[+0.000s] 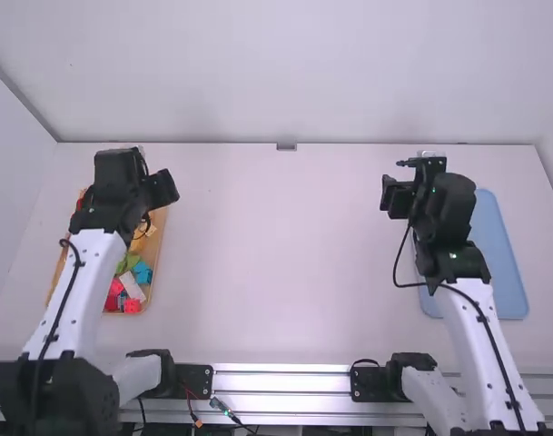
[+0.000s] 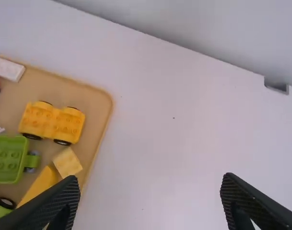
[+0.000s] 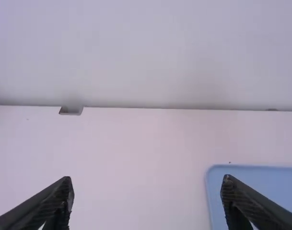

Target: Assemble lego blocks to make yellow taxi

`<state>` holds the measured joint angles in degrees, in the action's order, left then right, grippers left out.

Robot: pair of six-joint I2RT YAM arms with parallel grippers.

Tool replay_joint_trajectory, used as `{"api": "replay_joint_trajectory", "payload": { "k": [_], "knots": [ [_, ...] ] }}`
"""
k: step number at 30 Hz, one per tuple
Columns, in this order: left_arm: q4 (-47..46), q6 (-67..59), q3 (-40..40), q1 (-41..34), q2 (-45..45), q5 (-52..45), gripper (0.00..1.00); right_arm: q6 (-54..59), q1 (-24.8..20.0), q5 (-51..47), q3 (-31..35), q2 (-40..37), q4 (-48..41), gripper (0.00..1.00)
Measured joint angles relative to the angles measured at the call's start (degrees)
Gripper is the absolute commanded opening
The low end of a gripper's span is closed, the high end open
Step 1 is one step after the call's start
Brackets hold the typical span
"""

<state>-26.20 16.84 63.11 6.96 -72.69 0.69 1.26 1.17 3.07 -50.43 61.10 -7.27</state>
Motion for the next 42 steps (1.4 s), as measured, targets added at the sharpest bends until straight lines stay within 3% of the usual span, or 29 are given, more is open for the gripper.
{"api": "replay_joint_trajectory", "payload": {
  "k": [3,6,11,18,25,31,42],
  "knots": [
    [-2.21,4.90,5.25,2.16,-5.31,0.00,0.87,0.20,0.00,0.37,-3.74,4.59,-0.76,0.88],
    [-5.05,7.85,9.60,3.96,-9.33,0.02,0.86,0.24,0.02,0.59,-6.10,7.39,-1.03,0.91],
    [-10.93,11.47,20.39,6.80,-18.78,-0.68,0.96,0.33,0.33,0.87,-9.38,11.06,-1.55,0.96],
    [-27.65,15.52,45.29,9.70,-40.11,-2.38,0.99,0.55,0.33,1.03,-12.57,14.88,-3.72,0.99],
    [-36.22,20.41,60.28,11.56,-57.09,-2.95,0.99,0.55,0.33,1.05,-12.61,15.54,-4.09,0.99],
    [-37.16,27.43,61.46,12.33,-63.12,-4.31,0.99,0.50,0.33,1.03,-12.63,15.56,-4.59,0.99],
    [-36.98,39.32,55.87,12.33,-63.19,-1.84,0.99,0.61,0.33,1.05,-12.63,15.56,-4.70,0.99]
  ]
}}
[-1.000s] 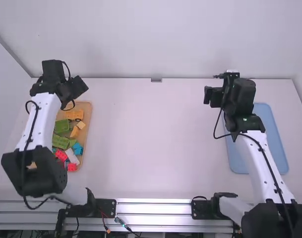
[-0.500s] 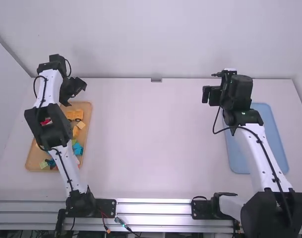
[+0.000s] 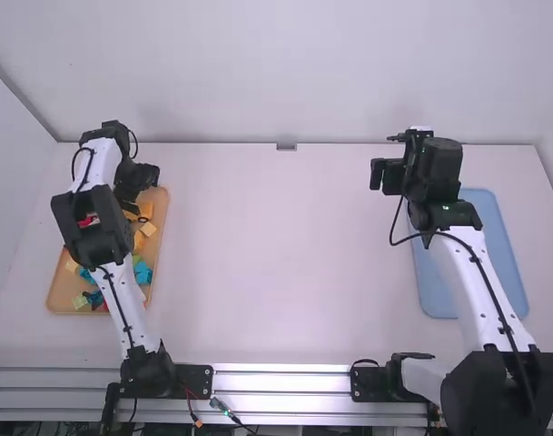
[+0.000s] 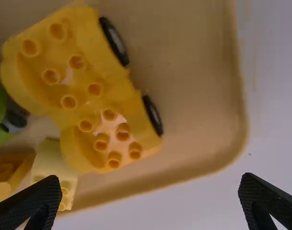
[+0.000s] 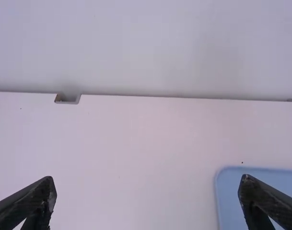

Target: Assemble lego blocks to make yellow taxi

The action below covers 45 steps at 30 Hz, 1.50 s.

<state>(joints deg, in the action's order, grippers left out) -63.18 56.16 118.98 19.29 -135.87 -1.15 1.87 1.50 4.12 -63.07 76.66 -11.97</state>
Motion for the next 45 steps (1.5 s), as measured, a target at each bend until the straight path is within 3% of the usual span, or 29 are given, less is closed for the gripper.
{"api": "replay_joint_trajectory", "payload": {
  "k": [22,25,28,30,32,35,42,45],
  "knots": [
    [6.05,16.22,-7.02,0.55,0.00,4.92,0.99,-0.07,0.04,0.00,0.68,0.00,3.19,0.99],
    [6.64,16.79,-7.41,0.68,0.02,5.27,0.94,-0.11,0.07,0.00,0.68,0.00,3.19,0.99],
    [6.93,17.20,-7.52,0.76,0.02,5.75,0.83,-0.02,0.07,-0.02,0.68,0.00,3.21,0.99],
    [6.97,17.40,-7.52,0.76,0.02,5.77,0.82,-0.07,0.07,0.00,0.68,0.00,3.21,0.99],
    [6.95,17.53,-7.52,0.79,0.02,5.77,0.83,0.00,0.04,0.00,0.68,0.00,3.19,0.99],
    [6.91,17.57,-7.52,0.81,0.02,5.79,0.97,-0.20,0.07,0.00,0.68,0.00,3.21,0.99],
    [7.08,17.59,-7.69,0.81,0.02,5.92,0.98,-0.17,0.07,0.02,0.68,0.00,3.21,0.99],
    [7.56,17.59,-8.44,0.81,0.02,5.92,0.93,-0.09,0.07,-0.02,0.68,0.00,3.19,0.99]
  ]
}}
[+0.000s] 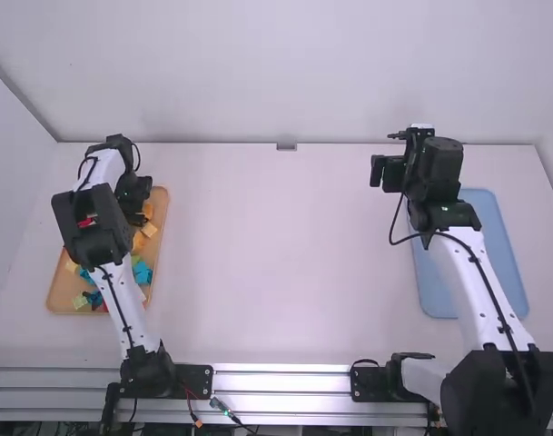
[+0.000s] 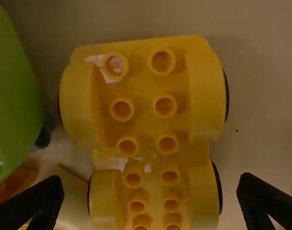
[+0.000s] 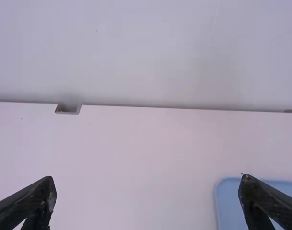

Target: Assemble lego blocks to make yellow taxi

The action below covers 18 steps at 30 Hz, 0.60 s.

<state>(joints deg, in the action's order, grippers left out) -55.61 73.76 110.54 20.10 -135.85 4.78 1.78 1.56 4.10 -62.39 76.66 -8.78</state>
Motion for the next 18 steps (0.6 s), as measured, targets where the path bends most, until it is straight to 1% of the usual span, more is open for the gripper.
{"api": "replay_joint_trajectory", "payload": {
  "k": [1,2,4,5,7,8,9,11,18],
  "knots": [
    [0.15,0.04,-0.11,0.00,-0.02,-0.02,0.93,-0.07,0.00,0.02,0.00,0.02,0.00,0.99],
    [0.63,0.02,-0.48,0.00,0.00,-0.02,0.90,-0.07,0.00,0.00,0.00,0.00,0.02,0.99],
    [1.25,0.00,-0.96,0.00,-0.02,-0.02,0.86,0.04,-0.02,0.00,0.00,0.02,0.02,0.99],
    [1.33,0.11,-1.11,0.00,0.00,-0.02,0.83,0.04,-0.02,0.00,0.02,0.02,0.00,0.99],
    [1.31,0.13,-1.38,0.00,0.00,-0.02,0.73,-0.13,0.00,0.02,0.00,0.02,0.00,0.99],
    [1.33,0.15,-1.42,0.00,0.00,-0.04,0.72,-0.15,-0.02,0.02,0.00,0.00,0.02,0.99],
    [1.44,0.35,-1.44,0.00,0.00,-0.02,0.62,0.02,-0.02,0.04,0.00,0.00,0.00,0.99],
    [1.97,0.22,-1.68,0.00,0.00,-0.02,0.51,0.00,-0.02,0.02,0.00,0.02,0.00,0.99],
    [2.29,0.20,-1.68,0.00,0.02,0.00,0.43,0.09,0.00,0.02,0.00,0.04,-0.07,0.99]
  ]
}}
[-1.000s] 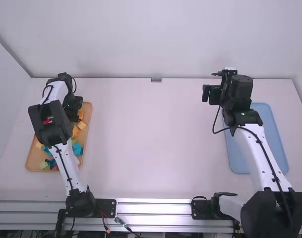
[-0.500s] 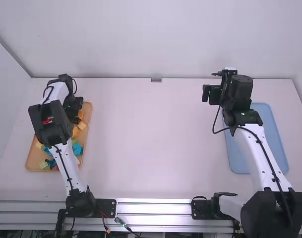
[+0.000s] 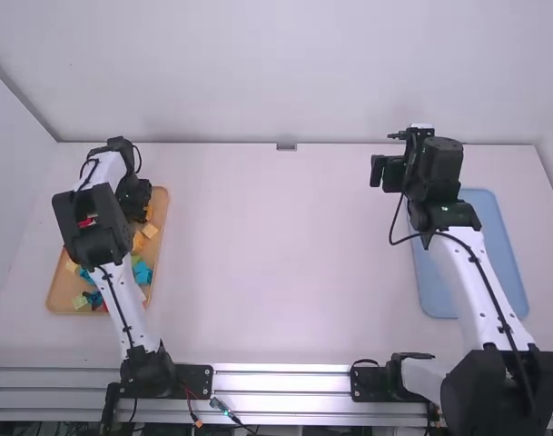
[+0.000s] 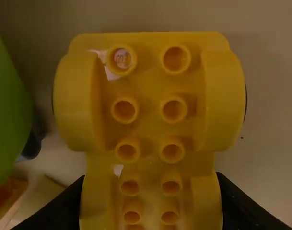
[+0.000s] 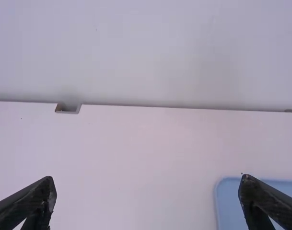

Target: Assemble lego blocks to make yellow taxi

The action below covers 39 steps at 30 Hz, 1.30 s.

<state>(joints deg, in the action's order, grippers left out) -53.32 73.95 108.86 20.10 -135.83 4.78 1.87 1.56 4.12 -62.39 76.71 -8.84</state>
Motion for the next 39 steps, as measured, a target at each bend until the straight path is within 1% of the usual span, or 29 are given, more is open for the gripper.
{"api": "replay_joint_trajectory", "payload": {
  "k": [2,4,5,7,10,11,14,18,22,24,26,28,30,31,33,35,36,37,38,39],
  "knots": [
    [-1.16,-0.02,0.44,0.00,0.00,-0.02,0.41,-0.15,-0.02,0.00,0.00,0.00,0.04,0.99],
    [-3.06,-0.02,1.18,0.00,0.00,0.00,0.27,-0.04,0.00,-0.02,0.00,0.00,0.02,0.99],
    [-4.90,-0.11,2.54,0.00,0.00,0.02,0.02,-0.02,-0.02,0.00,0.00,0.00,0.02,0.99],
    [-7.02,-0.96,5.11,0.00,0.00,0.02,0.02,-0.17,0.00,-0.02,0.00,0.00,0.02,0.99],
    [-11.85,-3.23,12.70,0.00,0.00,0.48,0.02,0.02,-0.02,0.02,0.00,0.00,0.00,0.99],
    [-12.98,-3.43,13.97,-0.02,0.00,0.76,0.02,0.02,-0.02,0.02,0.00,0.00,0.02,0.99],
    [-18.91,-4.61,19.23,-0.70,0.00,4.02,0.02,-0.07,0.00,0.00,0.00,0.00,-0.11,0.99],
    [-22.12,-6.21,21.31,-3.04,0.50,9.05,0.02,-0.24,0.00,0.00,0.00,0.00,-0.28,0.99],
    [-20.96,-8.11,20.70,-9.18,2.71,14.25,0.02,-0.31,0.00,0.22,0.00,0.00,-0.42,0.99],
    [-16.59,-10.73,17.97,-15.93,6.10,17.51,0.02,-0.37,0.11,0.22,0.00,0.00,-0.55,0.99],
    [-14.05,-12.39,16.09,-19.47,8.07,18.97,0.02,-0.35,0.09,0.26,0.00,0.00,-0.83,0.99],
    [-8.61,-16.04,11.37,-26.56,12.33,21.29,0.02,-0.22,0.09,0.24,0.00,0.00,-1.31,0.99],
    [-3.65,-20.33,7.39,-30.71,15.23,21.64,0.02,-0.26,0.09,0.24,0.00,0.00,-1.75,0.99],
    [0.07,-24.55,4.24,-33.07,17.27,20.94,0.02,-0.31,0.09,0.24,0.00,0.00,-2.10,0.99],
    [4.37,-32.54,0.22,-35.19,19.63,17.94,0.03,-0.17,0.09,0.22,0.00,0.00,-2.21,0.99],
    [7.08,-44.98,-4.63,-36.61,22.08,11.50,0.02,-0.39,0.09,0.26,0.00,0.00,-2.29,0.99],
    [7.21,-47.52,-5.51,-36.72,22.40,10.03,0.02,-0.20,0.11,0.26,0.00,0.00,-2.29,0.99],
    [7.15,-52.92,-7.32,-36.85,23.06,6.91,0.02,-0.35,0.11,0.26,0.00,0.00,-2.32,0.99],
    [6.05,-61.92,-10.03,-36.85,23.52,1.73,0.02,-0.28,0.11,0.24,0.00,0.00,-2.32,0.99],
    [5.75,-64.92,-10.84,-36.85,23.52,0.00,0.02,-0.35,0.11,0.26,0.00,0.00,-2.32,0.99]
  ]
}}
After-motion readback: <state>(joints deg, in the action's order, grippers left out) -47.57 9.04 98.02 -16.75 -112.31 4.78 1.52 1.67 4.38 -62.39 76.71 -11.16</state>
